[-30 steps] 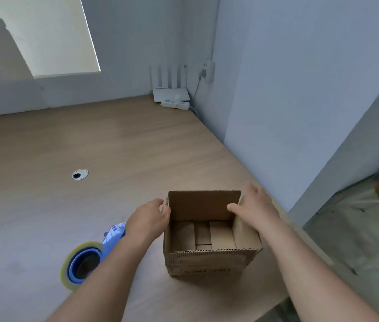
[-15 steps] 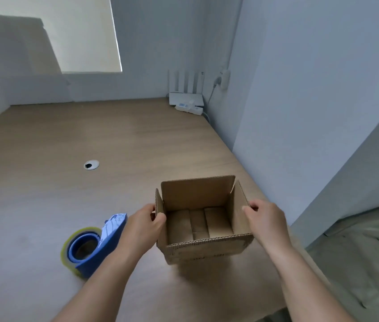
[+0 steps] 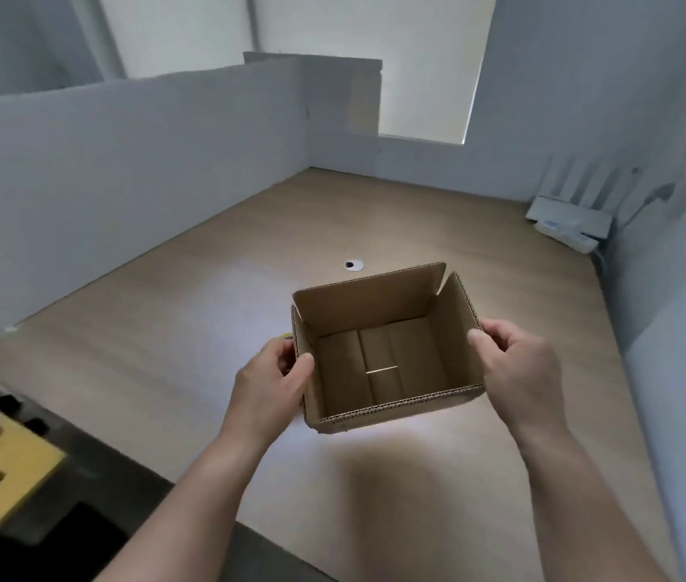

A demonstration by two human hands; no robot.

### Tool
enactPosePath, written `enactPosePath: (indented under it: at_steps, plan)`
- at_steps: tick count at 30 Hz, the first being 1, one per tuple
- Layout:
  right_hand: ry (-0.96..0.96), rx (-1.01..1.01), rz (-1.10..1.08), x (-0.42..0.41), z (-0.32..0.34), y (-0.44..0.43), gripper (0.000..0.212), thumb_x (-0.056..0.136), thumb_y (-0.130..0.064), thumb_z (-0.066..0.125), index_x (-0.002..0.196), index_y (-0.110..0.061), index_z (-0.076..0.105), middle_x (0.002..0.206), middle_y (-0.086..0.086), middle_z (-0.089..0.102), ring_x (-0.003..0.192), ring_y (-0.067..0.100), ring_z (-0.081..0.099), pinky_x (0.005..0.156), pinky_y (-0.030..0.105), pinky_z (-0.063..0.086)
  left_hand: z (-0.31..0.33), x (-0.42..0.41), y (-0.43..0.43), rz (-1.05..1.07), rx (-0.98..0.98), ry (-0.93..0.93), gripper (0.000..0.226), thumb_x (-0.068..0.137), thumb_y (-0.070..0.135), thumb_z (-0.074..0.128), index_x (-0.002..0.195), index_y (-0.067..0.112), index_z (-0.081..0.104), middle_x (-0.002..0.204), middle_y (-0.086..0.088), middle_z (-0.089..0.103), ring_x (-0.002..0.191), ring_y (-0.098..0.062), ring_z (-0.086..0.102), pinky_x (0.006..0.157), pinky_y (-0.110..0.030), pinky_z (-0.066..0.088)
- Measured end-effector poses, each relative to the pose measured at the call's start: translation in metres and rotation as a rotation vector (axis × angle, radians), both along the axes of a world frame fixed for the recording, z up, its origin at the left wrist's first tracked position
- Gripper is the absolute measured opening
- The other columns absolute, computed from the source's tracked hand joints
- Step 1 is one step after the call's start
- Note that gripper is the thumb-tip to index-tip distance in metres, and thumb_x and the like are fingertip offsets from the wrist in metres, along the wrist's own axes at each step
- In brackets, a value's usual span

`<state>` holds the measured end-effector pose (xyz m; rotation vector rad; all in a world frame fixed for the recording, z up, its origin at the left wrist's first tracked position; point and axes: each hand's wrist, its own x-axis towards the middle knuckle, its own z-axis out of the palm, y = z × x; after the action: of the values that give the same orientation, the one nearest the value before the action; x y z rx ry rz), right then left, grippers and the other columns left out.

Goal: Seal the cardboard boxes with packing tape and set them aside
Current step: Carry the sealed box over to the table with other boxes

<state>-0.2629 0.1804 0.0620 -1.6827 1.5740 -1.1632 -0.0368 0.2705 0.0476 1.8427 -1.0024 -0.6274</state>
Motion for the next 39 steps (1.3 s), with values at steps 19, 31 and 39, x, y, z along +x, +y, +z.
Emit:
enactPosePath:
  at_steps: [19, 31, 39]
  plan:
    - [0.119, 0.006, 0.845, 0.262, -0.017, 0.103, 0.017, 0.092, -0.020, 0.058, 0.096, -0.016, 0.074, 0.084, -0.002, 0.068, 0.083, 0.022, 0.061, 0.073, 0.039, 0.051, -0.010, 0.120, 0.239, 0.822, 0.136, -0.059, 0.041, 0.096, 0.034, 0.052, 0.128, 0.010, 0.055, 0.119, -0.011, 0.063, 0.118, -0.026, 0.054, 0.081, -0.024, 0.037]
    - [0.174, 0.071, 1.038, 0.426, -0.036, 0.221, 0.021, 0.093, -0.021, 0.055, 0.104, -0.014, 0.071, 0.094, 0.000, 0.069, 0.090, 0.019, 0.060, 0.072, 0.029, 0.044, -0.027, 0.253, 0.364, 0.962, 0.424, -0.235, 0.035, 0.098, 0.039, 0.040, 0.120, 0.015, 0.053, 0.107, -0.009, 0.065, 0.100, -0.031, 0.059, 0.079, -0.034, 0.045]
    - [0.222, 0.052, 1.074, 0.489, -0.054, 0.259, 0.029, 0.097, -0.022, 0.053, 0.121, -0.011, 0.064, 0.110, 0.005, 0.067, 0.088, 0.013, 0.052, 0.070, 0.022, 0.037, -0.029, 0.304, 0.395, 1.002, 0.663, -0.542, 0.037, 0.095, 0.045, 0.046, 0.114, 0.021, 0.066, 0.132, -0.001, 0.054, 0.123, -0.025, 0.041, 0.096, -0.037, 0.033]
